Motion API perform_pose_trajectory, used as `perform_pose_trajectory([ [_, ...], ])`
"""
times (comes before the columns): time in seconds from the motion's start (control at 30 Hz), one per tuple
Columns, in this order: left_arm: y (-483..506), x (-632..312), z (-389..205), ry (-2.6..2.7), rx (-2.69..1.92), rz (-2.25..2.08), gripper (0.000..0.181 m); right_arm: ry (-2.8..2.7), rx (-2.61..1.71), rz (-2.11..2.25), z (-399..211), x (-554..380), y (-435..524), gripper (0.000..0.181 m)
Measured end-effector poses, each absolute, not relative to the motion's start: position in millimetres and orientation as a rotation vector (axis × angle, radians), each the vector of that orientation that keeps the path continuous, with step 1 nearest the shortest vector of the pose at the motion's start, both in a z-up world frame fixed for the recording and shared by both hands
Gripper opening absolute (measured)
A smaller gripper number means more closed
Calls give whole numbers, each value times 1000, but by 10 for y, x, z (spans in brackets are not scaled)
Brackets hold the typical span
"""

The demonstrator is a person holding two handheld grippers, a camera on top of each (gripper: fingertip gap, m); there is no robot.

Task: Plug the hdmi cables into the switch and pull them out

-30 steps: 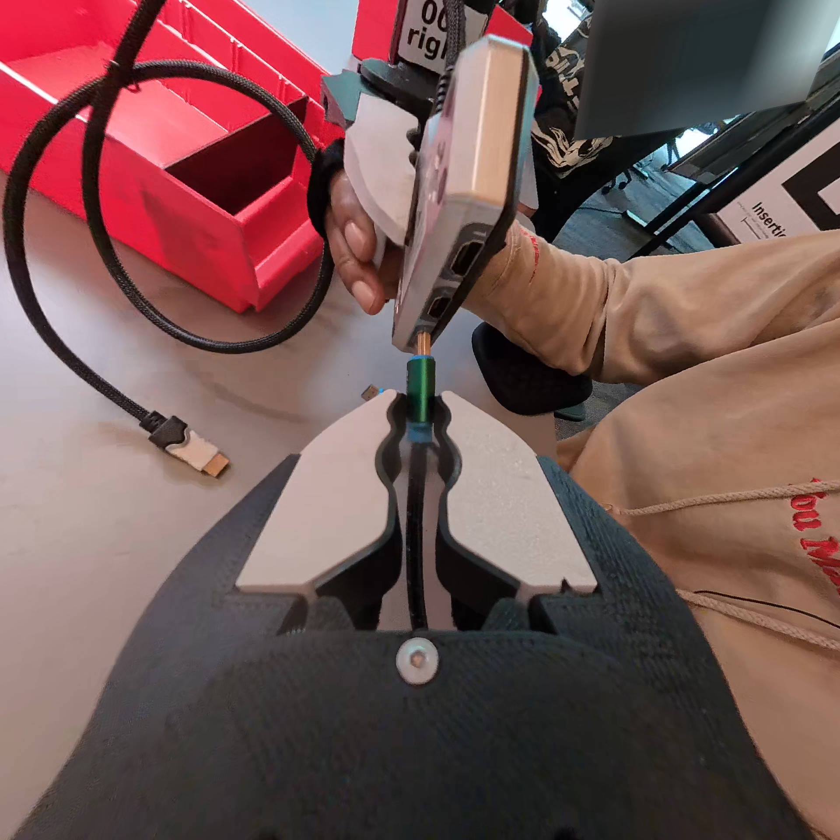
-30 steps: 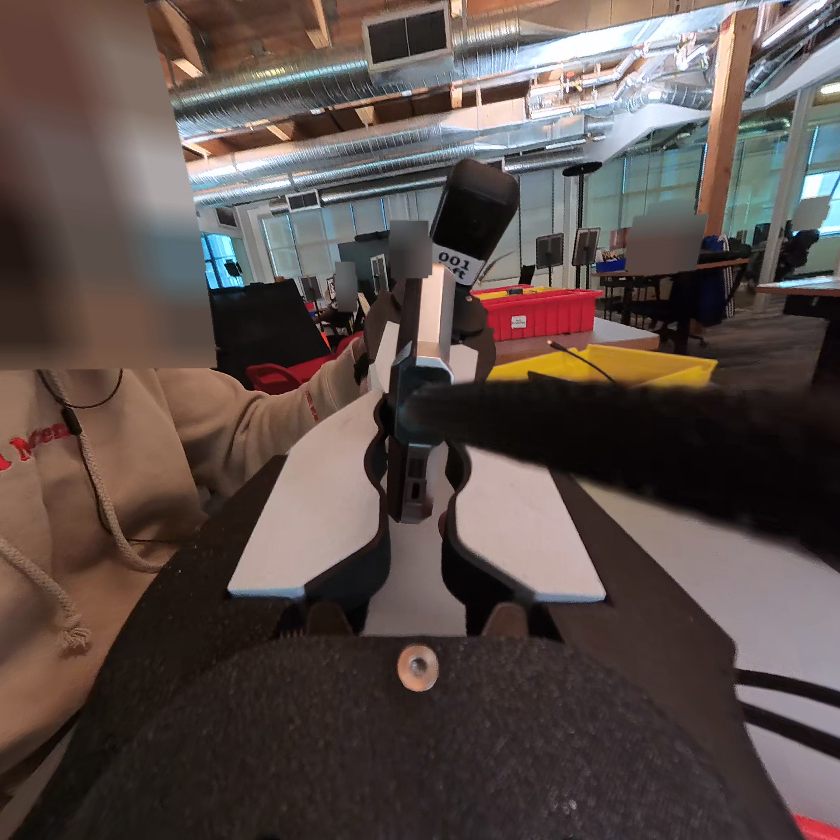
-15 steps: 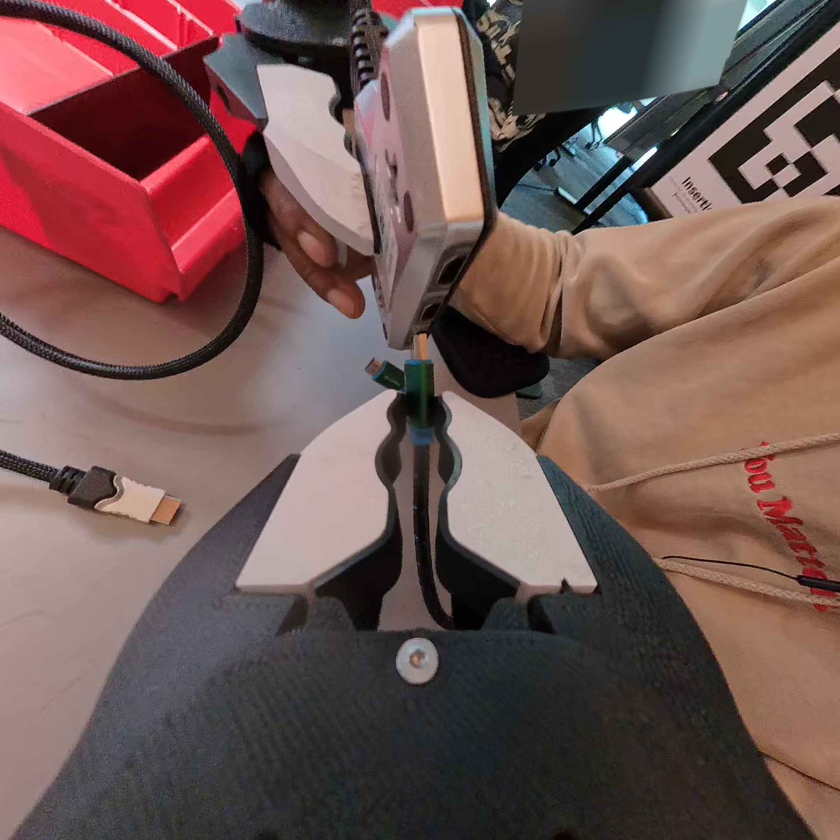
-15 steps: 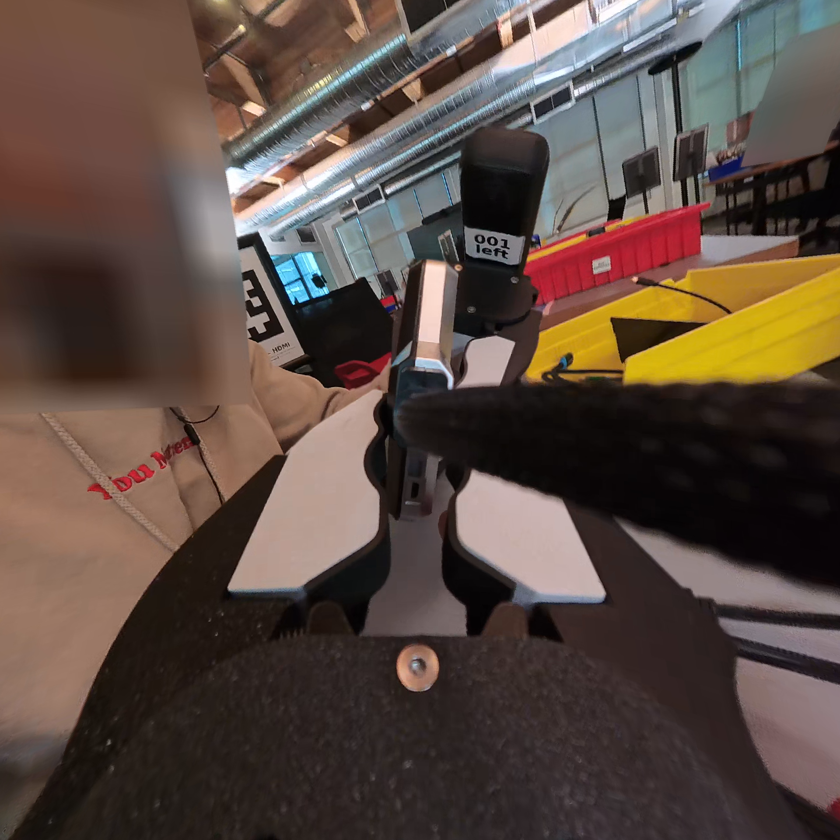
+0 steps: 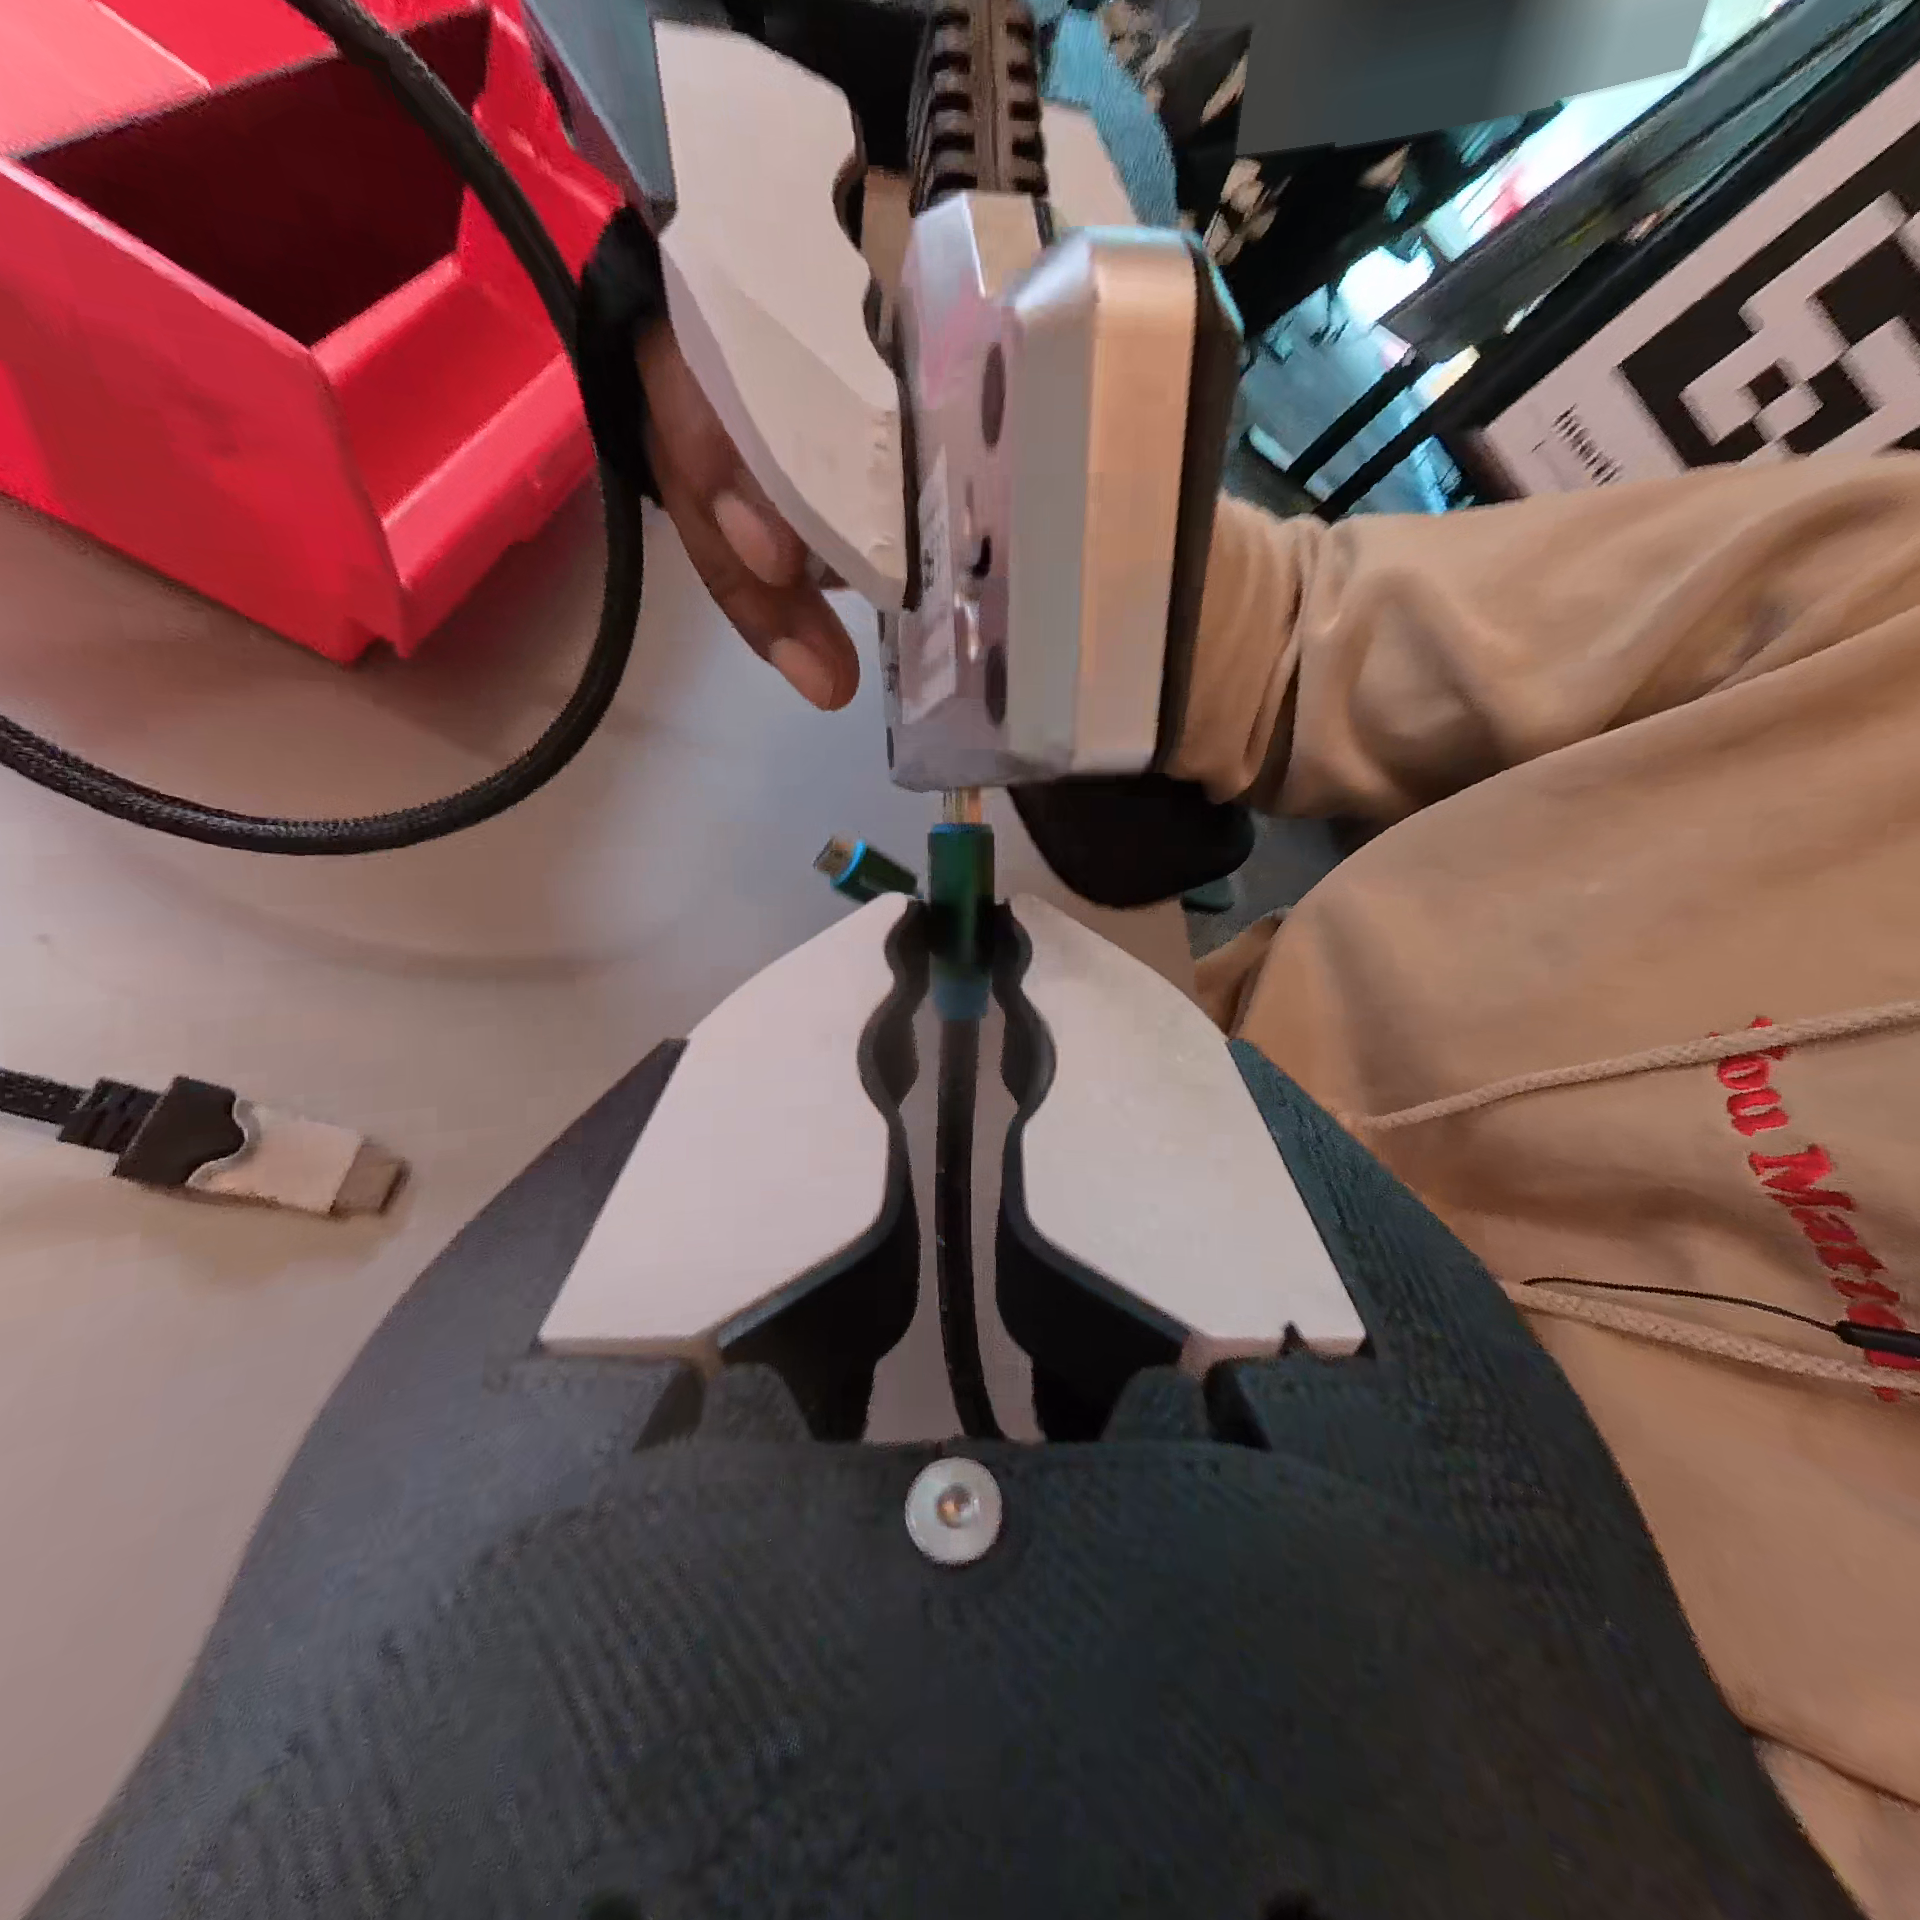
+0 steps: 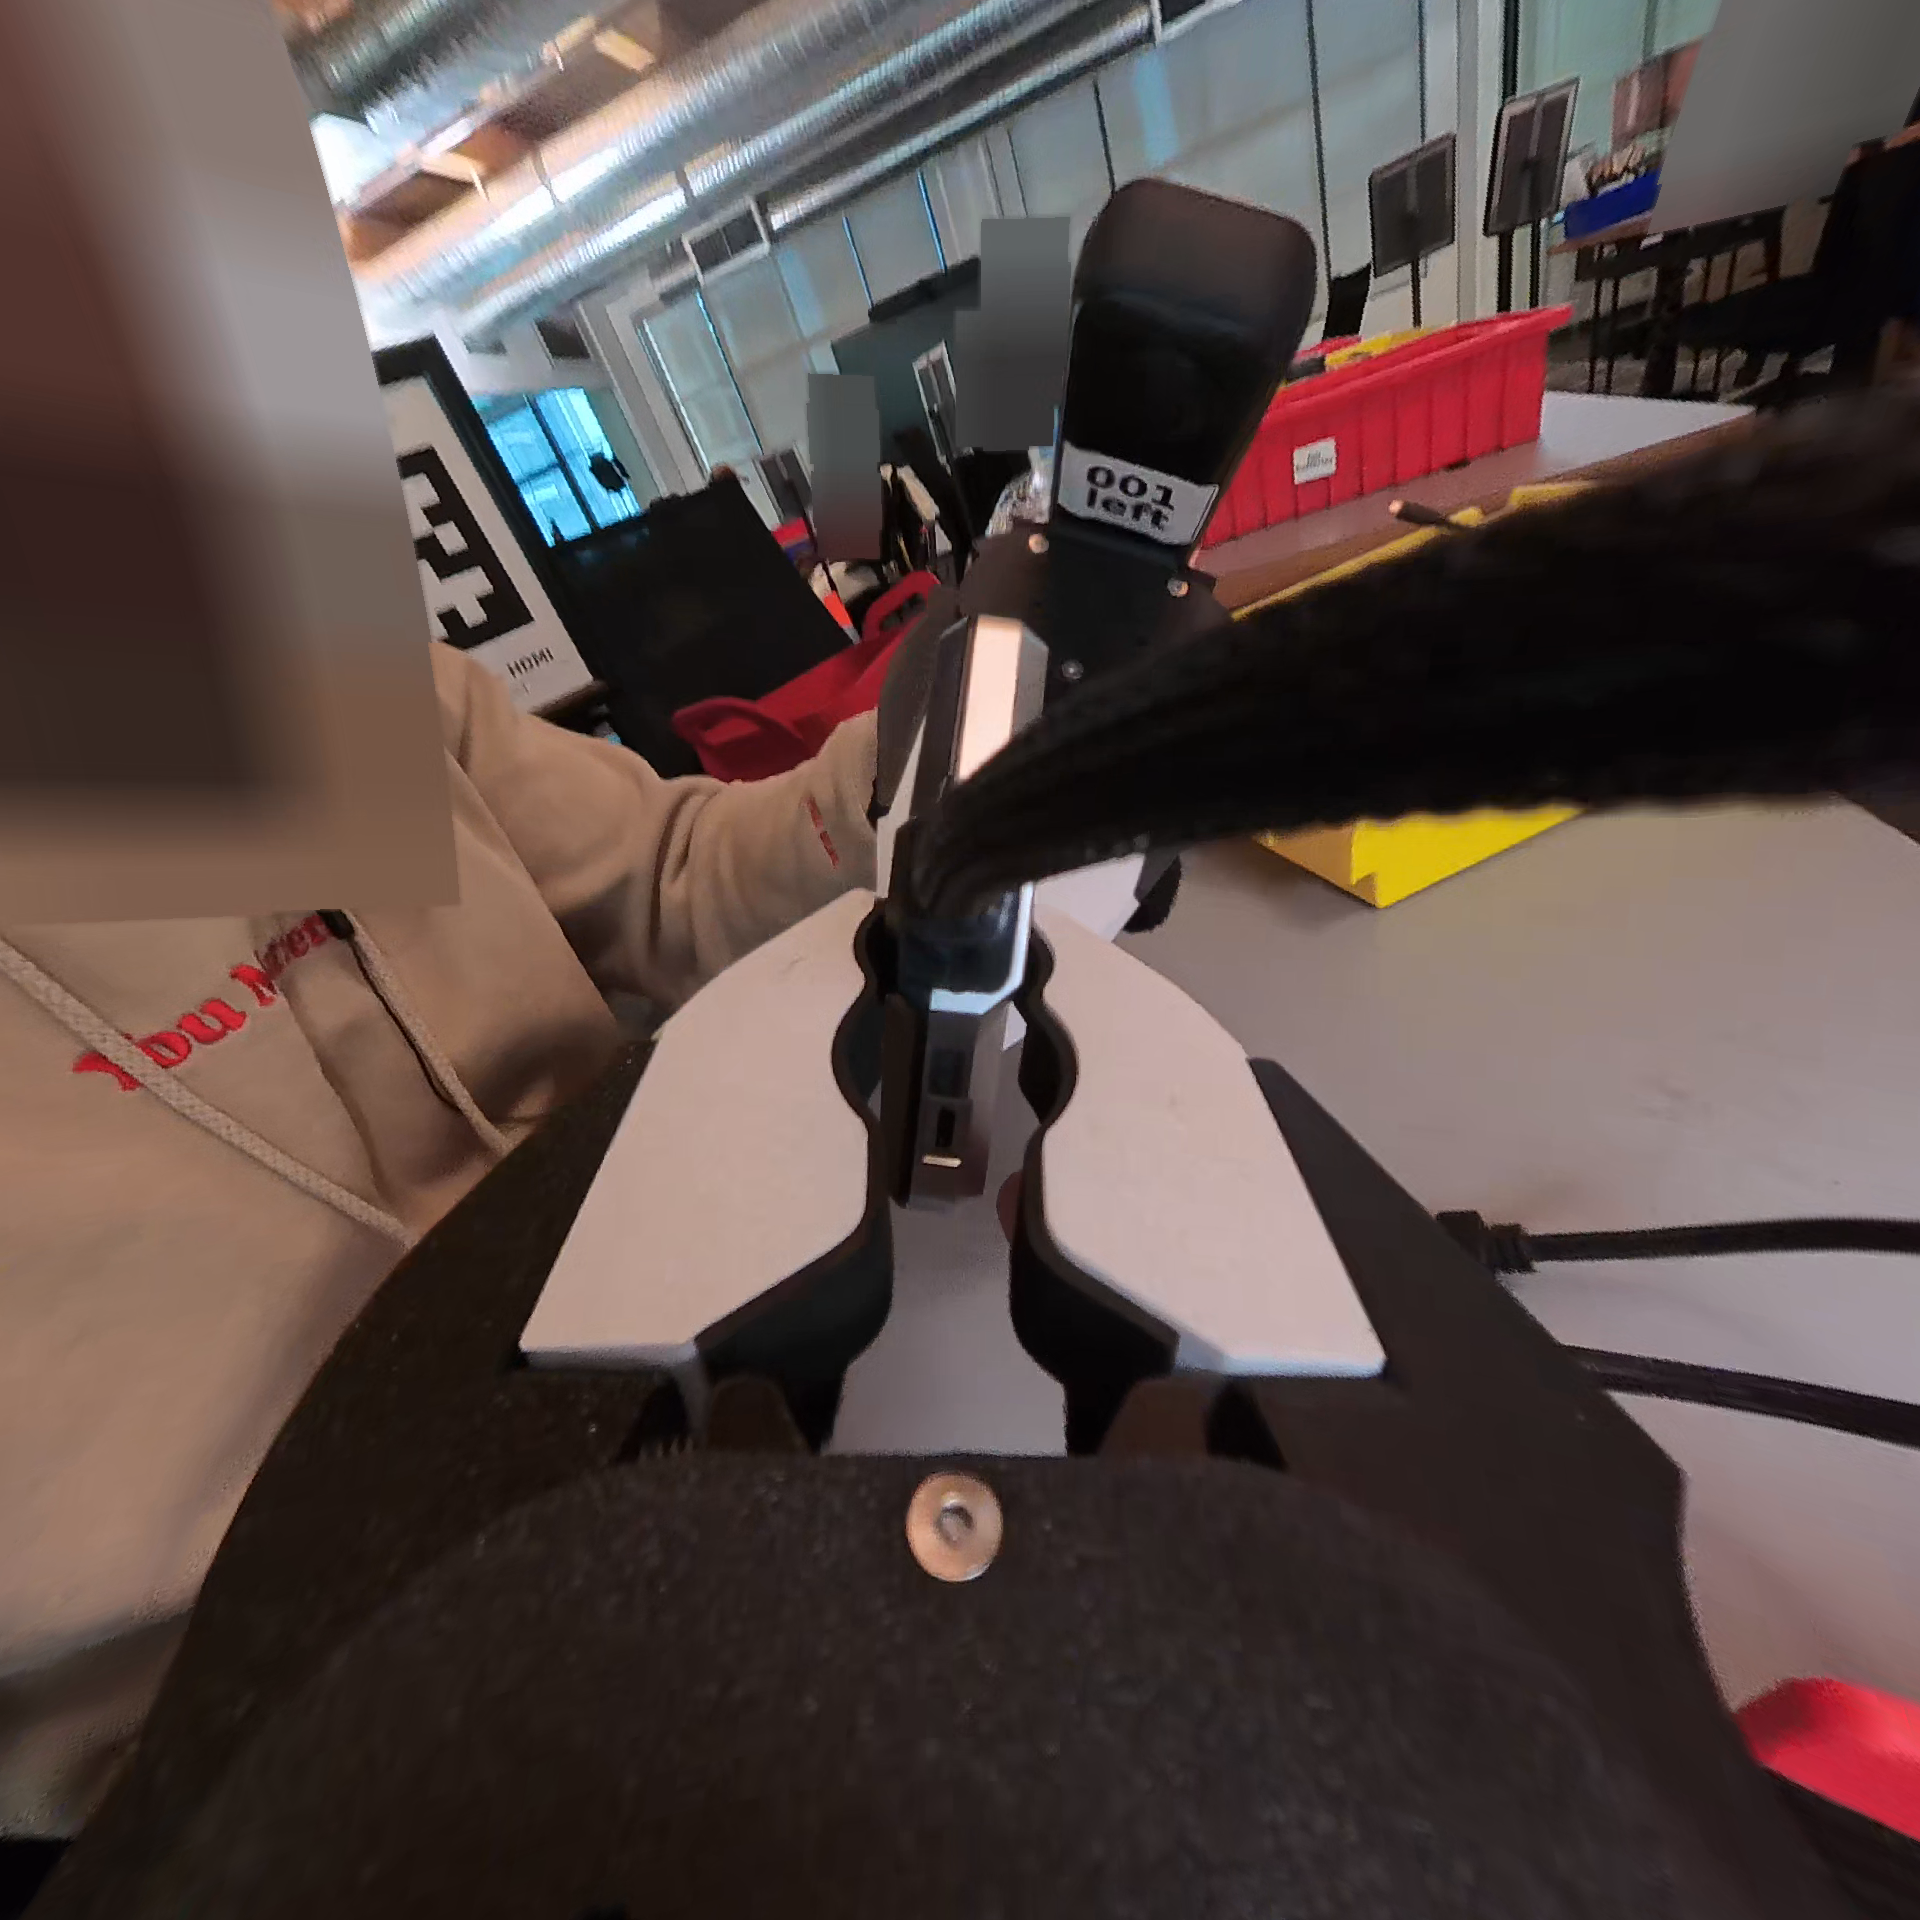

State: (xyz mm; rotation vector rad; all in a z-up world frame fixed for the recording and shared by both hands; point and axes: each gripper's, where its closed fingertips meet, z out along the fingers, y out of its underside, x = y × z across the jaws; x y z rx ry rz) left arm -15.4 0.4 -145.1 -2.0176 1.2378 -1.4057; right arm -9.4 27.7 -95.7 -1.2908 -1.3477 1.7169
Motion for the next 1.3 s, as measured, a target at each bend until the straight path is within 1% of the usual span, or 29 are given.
perform_pose_trajectory([
  [0.17, 179, -197, -1286, 1053, -1928, -1525, 11, -1138, -1261, 1809, -854, -90, 455, 23],
  [0.53, 455, -359, -1243, 909, -1872, -1480, 12, -975, -1298, 1684, -865, -192, 709, 23],
  [0.6, 436, -414, -1246, 934, -1885, -1472, 12, -1043, -1327, 1666, -903, -217, 665, 22],
  [0.7, 388, -426, -1256, 973, -1905, -1445, 12, -1230, -1396, 1526, -1083, -247, 552, 27],
  [0.8, 300, -405, -1292, 1044, -1926, -1430, 12, -1361, -1395, 1413, -1178, -253, 452, 23],
  [1.1, 216, -348, -1471, 1140, -1989, -1374, 11, -1516, -1474, 1425, -1428, -241, 315, 21],
  [1.2, 218, -287, -1498, 1150, -1994, -1355, 11, -1477, -1463, 1488, -1380, -218, 336, 21],
  [1.3, 151, -207, -1662, 1240, -2022, -1328, 12, -1511, -1482, 1489, -1408, -269, 286, 21],
])
